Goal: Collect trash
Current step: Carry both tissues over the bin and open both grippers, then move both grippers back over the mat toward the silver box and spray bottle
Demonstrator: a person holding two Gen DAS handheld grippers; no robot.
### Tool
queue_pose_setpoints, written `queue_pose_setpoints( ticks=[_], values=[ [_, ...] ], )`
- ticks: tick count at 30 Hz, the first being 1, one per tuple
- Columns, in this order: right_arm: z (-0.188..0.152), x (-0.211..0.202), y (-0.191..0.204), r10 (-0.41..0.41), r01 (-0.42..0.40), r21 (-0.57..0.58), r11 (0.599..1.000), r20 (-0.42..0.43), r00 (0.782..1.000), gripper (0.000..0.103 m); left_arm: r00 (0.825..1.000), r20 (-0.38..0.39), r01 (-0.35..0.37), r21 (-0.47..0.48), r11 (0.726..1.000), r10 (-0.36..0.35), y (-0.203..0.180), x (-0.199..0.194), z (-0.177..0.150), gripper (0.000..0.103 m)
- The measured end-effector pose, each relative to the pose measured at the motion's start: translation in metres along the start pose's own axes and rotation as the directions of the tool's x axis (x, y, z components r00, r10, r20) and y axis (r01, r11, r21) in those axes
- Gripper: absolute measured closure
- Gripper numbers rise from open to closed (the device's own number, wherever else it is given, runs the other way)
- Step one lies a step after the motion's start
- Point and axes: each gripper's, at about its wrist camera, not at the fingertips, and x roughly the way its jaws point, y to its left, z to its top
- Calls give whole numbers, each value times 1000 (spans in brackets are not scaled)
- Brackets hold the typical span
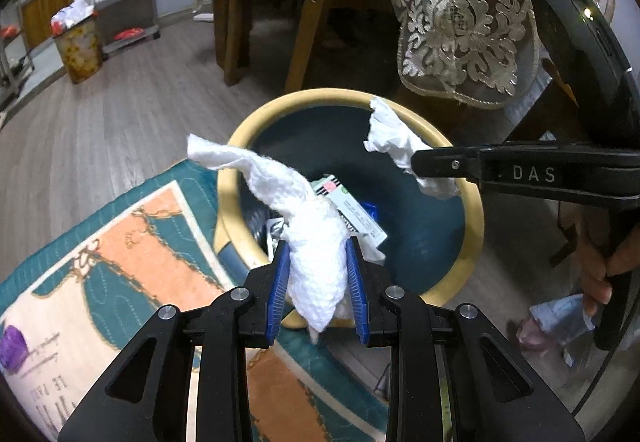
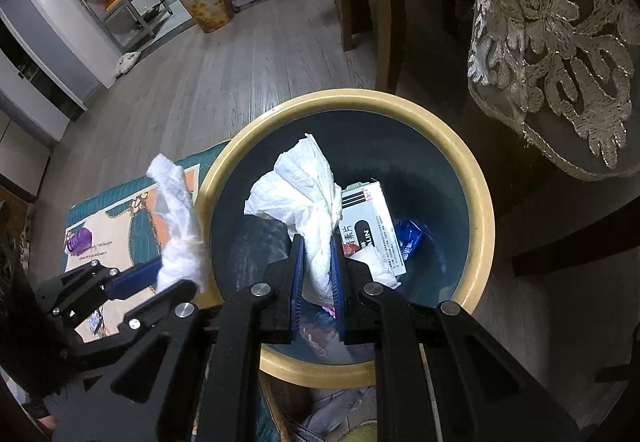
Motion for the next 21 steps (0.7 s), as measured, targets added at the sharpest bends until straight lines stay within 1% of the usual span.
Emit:
queue_pose_setpoints(
  ticks=[3,6,7,8,9,10,11,12,14,16,17,18,19,21],
  values=[
    [4,-3,0,7,-7,7,1000,24,1000,91,1000,9,8,5,1000,-8,-3,3,1,74],
    [5,-8,-3,6,-7,20,1000,54,999,89,998,58,20,8,1000,-20,-5,-1,3,72],
    [5,-9,-4,1,-2,26,1000,61,998,89,996,88,22,10,1000,-23,-7,-5,3,67],
    [6,-10,-5,-1,-1,36,999,72,997,87,993,113,33,16,999,-34,-9,-7,4,59],
    [6,-12,-7,-5,0,53,999,83,997,81,990,137,25,27,999,-28,-11,-11,4,52],
    [6,-13,-9,-12,6,64,998,90,996,76,989,148,12,31,999,-16,-12,-12,4,40],
    [6,-15,-11,-20,13,75,997,98,995,65,988,156,5,34,999,-11,-13,-14,5,37],
    [7,-17,-13,-28,19,84,996,109,994,59,988,157,1,37,999,-7,-13,-15,5,36],
    [8,-20,-13,-37,26,88,996,117,992,55,989,146,-9,33,999,4,-12,-14,5,32],
    [8,-20,-12,-37,27,90,996,121,992,46,990,142,-16,24,1000,13,-8,-16,4,28],
    [9,-20,-11,-37,27,89,996,121,992,39,990,139,-23,20,1000,20,-6,-17,4,26],
    [9,-20,-9,-38,27,87,996,120,992,35,990,135,-31,18,999,28,-4,-19,4,25],
    [10,-19,-7,-37,27,84,996,120,992,34,990,135,-34,16,999,32,-1,-21,3,25],
    [11,-19,-2,-36,26,78,997,123,992,26,990,139,-40,12,999,38,3,-28,2,24]
  ],
)
